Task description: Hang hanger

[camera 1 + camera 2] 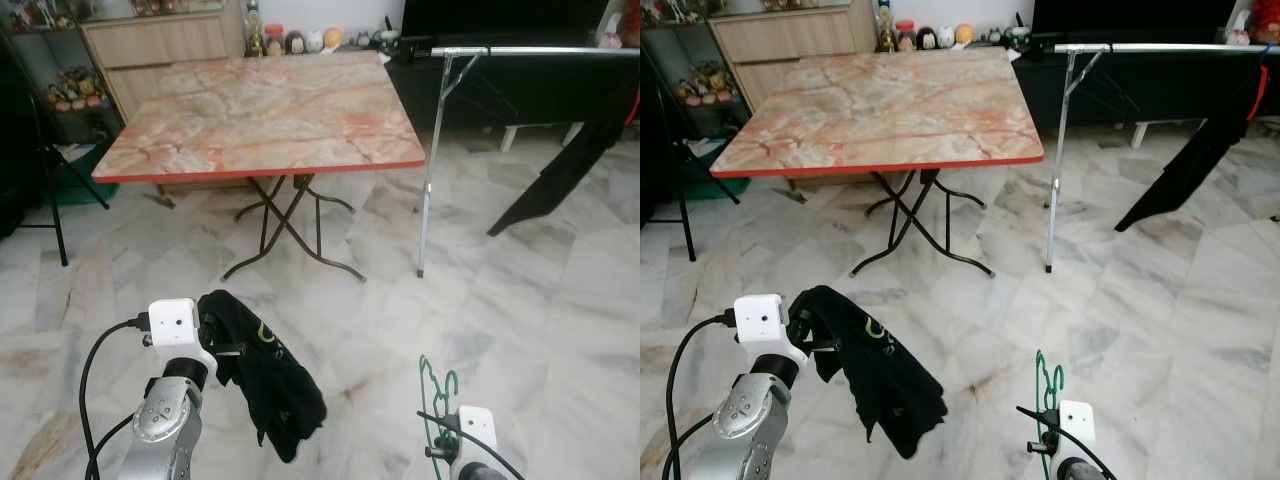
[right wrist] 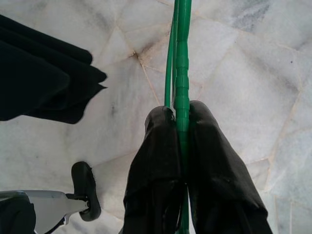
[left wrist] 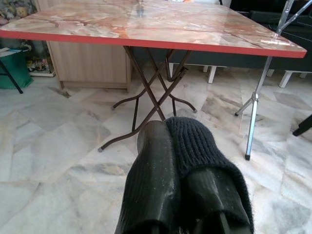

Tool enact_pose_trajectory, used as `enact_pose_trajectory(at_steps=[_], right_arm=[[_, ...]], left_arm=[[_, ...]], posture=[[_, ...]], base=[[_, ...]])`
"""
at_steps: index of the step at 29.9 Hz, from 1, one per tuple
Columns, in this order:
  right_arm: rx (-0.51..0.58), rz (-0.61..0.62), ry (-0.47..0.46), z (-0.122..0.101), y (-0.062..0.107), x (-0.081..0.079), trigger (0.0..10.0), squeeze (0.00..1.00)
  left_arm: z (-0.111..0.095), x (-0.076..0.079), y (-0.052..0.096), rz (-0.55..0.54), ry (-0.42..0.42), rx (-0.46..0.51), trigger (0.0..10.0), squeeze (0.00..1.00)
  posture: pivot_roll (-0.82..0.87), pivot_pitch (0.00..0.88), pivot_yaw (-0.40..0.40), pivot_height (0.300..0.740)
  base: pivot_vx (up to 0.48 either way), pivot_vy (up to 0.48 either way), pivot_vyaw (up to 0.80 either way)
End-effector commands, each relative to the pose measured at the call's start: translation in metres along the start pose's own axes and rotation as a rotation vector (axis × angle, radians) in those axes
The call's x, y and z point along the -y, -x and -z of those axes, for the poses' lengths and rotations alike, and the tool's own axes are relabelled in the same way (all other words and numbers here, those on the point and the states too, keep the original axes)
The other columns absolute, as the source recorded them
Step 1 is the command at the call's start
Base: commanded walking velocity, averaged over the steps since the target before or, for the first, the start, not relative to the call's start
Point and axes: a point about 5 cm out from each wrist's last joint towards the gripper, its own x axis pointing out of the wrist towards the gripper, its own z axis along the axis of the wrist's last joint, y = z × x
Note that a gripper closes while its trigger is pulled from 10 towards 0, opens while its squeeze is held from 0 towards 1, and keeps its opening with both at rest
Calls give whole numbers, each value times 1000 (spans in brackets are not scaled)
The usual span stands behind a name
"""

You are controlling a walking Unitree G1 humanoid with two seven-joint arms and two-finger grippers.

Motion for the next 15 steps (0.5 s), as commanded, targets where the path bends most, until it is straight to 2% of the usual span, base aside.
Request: enact_pose_trajectory(at_steps=[1,15], right_arm=[[-4,-10,17,-2,-1,-2,10000,0],[-5,-17,27,-3,-1,-2,10000,0]], left_arm=[[-10,0,-1,3,7,40,10000,0],[-11,0,-1,4,10,41,10000,0]], posture=[[-38,0,44,732],[-36,0,42,732]], base=[[480,0,0],[480,0,0]])
